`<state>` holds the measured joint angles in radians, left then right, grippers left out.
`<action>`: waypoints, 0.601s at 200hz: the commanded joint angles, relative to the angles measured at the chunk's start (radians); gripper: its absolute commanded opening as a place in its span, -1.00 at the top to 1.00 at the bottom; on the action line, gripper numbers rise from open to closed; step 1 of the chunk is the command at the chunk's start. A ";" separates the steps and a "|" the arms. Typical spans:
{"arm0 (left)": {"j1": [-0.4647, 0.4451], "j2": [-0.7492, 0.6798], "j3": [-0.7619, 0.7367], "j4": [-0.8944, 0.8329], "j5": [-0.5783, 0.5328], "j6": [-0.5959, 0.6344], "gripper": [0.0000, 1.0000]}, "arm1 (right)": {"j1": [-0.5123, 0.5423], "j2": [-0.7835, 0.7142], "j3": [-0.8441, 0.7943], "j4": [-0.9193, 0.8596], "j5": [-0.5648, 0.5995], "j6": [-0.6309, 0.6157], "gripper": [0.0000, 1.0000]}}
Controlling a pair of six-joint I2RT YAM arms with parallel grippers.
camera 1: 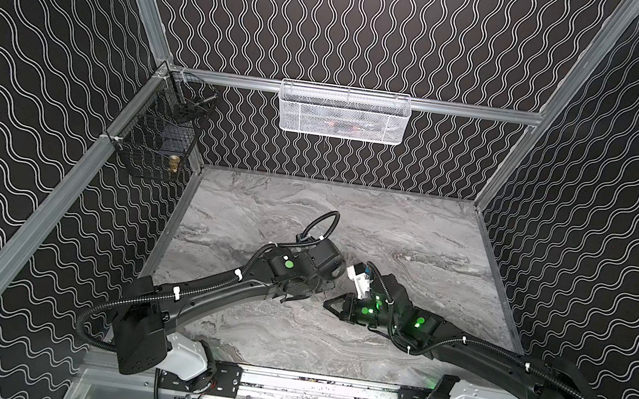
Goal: Unlock with the key
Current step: 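Bring the blue padlock with the left gripper toward the key in the right gripper, then align the key tip with the padlock's keyhole using the right gripper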
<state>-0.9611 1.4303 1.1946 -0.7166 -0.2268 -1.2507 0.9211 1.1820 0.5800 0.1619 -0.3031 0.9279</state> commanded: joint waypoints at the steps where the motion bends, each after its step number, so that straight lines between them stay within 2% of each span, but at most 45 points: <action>1: 0.002 -0.012 -0.007 0.025 -0.005 -0.019 0.66 | 0.005 0.005 0.006 0.050 0.026 0.018 1.00; 120: 0.002 -0.016 -0.015 0.043 0.019 -0.017 0.69 | 0.006 0.020 0.016 0.073 0.042 0.033 1.00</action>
<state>-0.9604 1.4216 1.1831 -0.6914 -0.2157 -1.2541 0.9268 1.1942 0.5858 0.1783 -0.2680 0.9363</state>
